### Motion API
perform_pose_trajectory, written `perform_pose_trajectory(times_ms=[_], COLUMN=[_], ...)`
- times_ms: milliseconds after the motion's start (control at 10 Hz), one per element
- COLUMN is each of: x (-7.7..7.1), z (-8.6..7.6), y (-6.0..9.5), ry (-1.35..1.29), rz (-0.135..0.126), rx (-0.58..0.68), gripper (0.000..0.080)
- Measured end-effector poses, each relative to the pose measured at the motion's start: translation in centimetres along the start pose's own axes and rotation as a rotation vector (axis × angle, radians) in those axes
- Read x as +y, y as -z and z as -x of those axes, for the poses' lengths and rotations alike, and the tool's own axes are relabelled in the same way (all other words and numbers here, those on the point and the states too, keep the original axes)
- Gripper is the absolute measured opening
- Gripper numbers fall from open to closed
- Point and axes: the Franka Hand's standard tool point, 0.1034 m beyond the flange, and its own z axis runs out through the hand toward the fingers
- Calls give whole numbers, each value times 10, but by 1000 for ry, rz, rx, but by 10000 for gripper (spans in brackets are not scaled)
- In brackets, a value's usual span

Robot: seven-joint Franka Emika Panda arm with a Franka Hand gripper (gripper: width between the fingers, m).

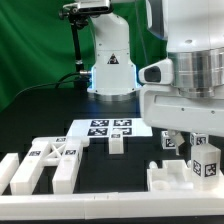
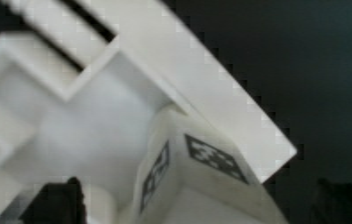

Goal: Assemble chair

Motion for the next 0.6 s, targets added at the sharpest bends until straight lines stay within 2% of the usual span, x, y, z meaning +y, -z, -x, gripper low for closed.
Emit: perform_pose_trajectory(times_ms=[400, 500, 600], x=[0, 0, 1], z=[3, 1, 2], y=[-2, -1, -1], ry=[267, 443, 430], rz=[3, 19, 18], rx=[-3, 4, 3], gripper=[649, 649, 649])
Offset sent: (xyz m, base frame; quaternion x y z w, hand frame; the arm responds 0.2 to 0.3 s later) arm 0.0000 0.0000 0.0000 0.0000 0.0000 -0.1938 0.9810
